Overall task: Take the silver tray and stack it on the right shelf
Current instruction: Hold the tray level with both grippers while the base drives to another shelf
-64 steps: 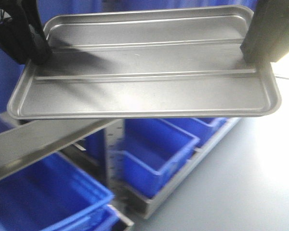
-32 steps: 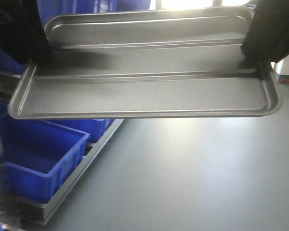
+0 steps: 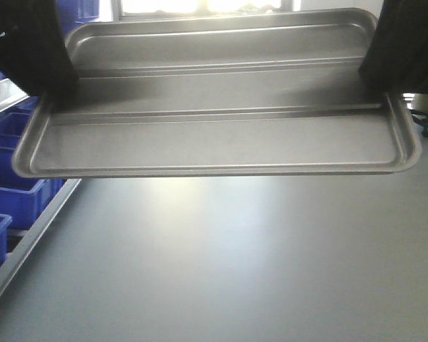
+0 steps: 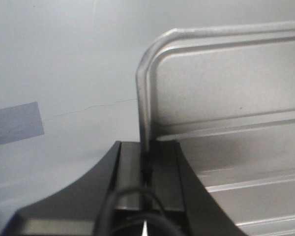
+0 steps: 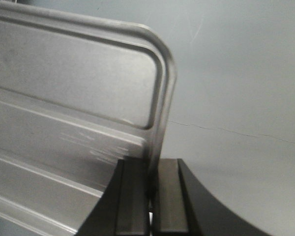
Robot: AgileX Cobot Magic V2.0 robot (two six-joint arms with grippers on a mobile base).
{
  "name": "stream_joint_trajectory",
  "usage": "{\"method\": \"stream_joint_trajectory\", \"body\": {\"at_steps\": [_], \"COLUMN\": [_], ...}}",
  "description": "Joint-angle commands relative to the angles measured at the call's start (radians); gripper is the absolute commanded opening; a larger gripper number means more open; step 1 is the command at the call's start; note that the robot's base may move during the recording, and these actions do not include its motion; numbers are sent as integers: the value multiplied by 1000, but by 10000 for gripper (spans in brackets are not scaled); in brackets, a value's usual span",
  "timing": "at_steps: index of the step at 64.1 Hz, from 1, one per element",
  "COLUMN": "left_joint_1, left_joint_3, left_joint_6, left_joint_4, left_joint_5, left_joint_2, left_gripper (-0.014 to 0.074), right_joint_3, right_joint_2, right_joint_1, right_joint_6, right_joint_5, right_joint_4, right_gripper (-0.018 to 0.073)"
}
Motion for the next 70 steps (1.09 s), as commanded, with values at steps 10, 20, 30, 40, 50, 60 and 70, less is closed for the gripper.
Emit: {"method": "stream_joint_trajectory", "body": {"at_steps": [10, 20, 30, 40, 50, 60, 70], "left_joint_1": [-7, -7, -7, -7, -7, -7, -7], "left_joint_3": [-30, -30, -30, -30, -30, -30, -30], "left_joint_6": [23, 23, 23, 23, 23, 23, 23], "left_joint_4": [32, 32, 30, 23, 23, 15, 15], "left_joint_5": [2, 2, 2, 2, 2, 2, 2], "left_joint_2": [-26, -26, -26, -26, -26, -26, -26], "left_gripper": [-102, -102, -102, -102, -102, -102, -102], "right_joint_3": [-30, -30, -30, -30, -30, -30, -30], "right_joint_2": [-27, -27, -27, -27, -27, -27, -27], "right_joint_1": [-6, -6, -6, -6, -6, -6, -6], "right_joint_6": [-22, -22, -22, -22, -22, -22, -22], "right_joint_5": [-54, -54, -54, -54, -54, -54, -54], "right_joint_4": [-49, -49, -49, -49, -49, -49, -49], "right_gripper": [56, 56, 56, 56, 56, 56, 56]}}
